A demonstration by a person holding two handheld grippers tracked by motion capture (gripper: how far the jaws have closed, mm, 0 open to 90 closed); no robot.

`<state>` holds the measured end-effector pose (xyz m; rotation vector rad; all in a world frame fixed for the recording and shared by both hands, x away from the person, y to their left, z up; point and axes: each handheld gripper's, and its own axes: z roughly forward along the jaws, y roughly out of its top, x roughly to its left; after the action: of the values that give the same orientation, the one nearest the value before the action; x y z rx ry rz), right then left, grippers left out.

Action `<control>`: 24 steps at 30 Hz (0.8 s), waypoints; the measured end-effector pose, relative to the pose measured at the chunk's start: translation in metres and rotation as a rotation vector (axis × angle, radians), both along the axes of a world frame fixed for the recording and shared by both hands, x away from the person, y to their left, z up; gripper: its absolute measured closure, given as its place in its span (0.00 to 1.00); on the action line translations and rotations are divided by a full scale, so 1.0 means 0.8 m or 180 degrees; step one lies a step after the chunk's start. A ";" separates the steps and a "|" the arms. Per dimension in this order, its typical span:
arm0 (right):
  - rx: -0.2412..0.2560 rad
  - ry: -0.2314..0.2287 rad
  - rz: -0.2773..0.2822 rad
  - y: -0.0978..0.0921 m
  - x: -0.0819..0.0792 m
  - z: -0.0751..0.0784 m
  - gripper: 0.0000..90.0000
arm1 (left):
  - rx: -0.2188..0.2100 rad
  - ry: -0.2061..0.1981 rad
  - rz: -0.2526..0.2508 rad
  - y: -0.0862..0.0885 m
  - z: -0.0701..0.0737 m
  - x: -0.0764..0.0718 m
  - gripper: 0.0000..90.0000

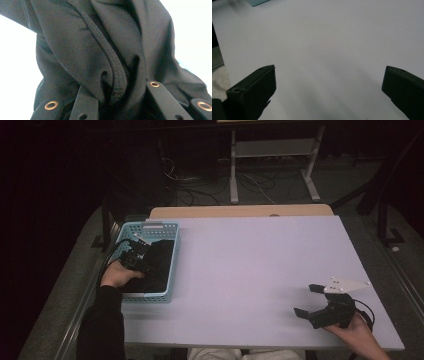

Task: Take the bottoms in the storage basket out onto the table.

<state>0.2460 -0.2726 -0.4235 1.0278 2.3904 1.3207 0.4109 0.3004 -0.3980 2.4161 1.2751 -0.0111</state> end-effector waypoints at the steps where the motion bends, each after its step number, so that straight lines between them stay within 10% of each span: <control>1: 0.0004 0.0000 -0.0001 0.000 0.000 0.000 0.00 | -0.0006 -0.0004 -0.0008 0.001 0.002 -0.001 0.83; 24: 0.0006 -0.0020 -0.0010 -0.001 -0.001 0.001 0.00 | 0.0083 -0.0188 -0.0053 0.000 0.065 -0.010 0.82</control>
<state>0.2453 -0.2734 -0.4230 1.0260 2.3825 1.3237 0.4026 0.3001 -0.3456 2.4303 1.2363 0.0722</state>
